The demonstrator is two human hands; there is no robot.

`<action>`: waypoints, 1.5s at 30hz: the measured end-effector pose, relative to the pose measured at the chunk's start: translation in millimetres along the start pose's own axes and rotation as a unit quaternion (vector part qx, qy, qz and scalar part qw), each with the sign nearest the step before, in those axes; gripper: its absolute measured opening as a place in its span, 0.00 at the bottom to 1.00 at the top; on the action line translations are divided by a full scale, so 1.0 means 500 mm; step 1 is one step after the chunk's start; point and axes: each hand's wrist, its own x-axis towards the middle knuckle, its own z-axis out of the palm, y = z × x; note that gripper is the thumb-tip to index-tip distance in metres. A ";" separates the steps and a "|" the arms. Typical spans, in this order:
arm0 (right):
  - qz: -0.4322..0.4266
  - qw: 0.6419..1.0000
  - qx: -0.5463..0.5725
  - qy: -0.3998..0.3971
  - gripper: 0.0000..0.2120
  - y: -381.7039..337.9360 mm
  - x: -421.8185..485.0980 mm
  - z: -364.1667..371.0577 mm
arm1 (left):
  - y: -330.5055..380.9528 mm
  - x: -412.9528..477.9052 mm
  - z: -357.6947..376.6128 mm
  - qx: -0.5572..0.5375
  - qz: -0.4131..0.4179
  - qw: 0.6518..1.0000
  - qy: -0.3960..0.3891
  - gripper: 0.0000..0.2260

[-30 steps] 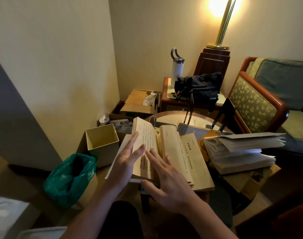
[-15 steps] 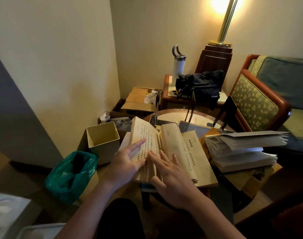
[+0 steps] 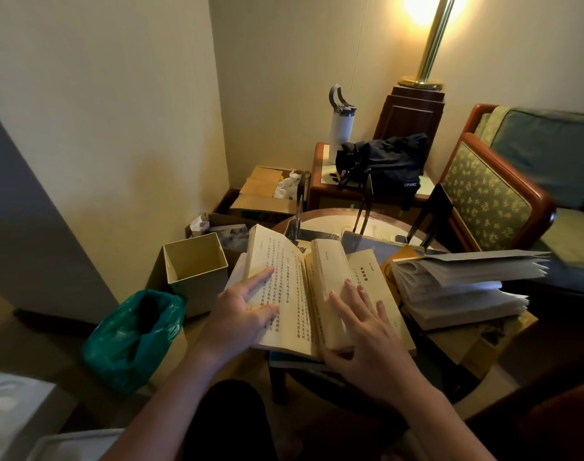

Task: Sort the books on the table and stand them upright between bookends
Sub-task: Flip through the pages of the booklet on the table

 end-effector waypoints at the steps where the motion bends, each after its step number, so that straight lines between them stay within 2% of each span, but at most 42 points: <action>1: 0.006 1.000 0.009 -0.001 0.44 0.004 -0.004 0.003 | 0.000 0.000 0.000 0.000 -0.001 1.000 -0.001 0.28; 11: 0.071 0.994 0.078 -0.020 0.41 -0.003 -0.021 -0.018 | -0.009 0.001 0.001 -0.017 -0.007 1.000 0.000 0.31; 18: 0.060 0.997 0.034 -0.043 0.54 0.007 -0.018 0.001 | -0.008 0.001 0.003 -0.014 -0.001 1.000 0.003 0.31; 25: 0.087 0.993 0.066 -0.038 0.43 -0.008 -0.022 -0.009 | -0.009 0.000 0.003 -0.012 -0.002 1.000 0.002 0.31; 32: 0.109 0.982 0.152 -0.013 0.43 -0.007 -0.030 -0.010 | -0.008 -0.001 0.004 -0.013 0.002 1.000 0.004 0.31; 35: 0.106 0.978 0.176 0.011 0.43 -0.006 -0.033 -0.015 | -0.008 -0.001 0.005 -0.024 0.005 1.000 0.003 0.32; 40: 0.071 0.977 0.197 0.035 0.34 -0.039 -0.032 -0.050 | -0.006 0.000 0.008 -0.041 0.012 0.999 0.003 0.34; 45: 0.052 0.979 0.189 0.051 0.43 -0.052 -0.027 -0.057 | -0.006 -0.001 0.011 -0.043 0.020 0.999 0.004 0.34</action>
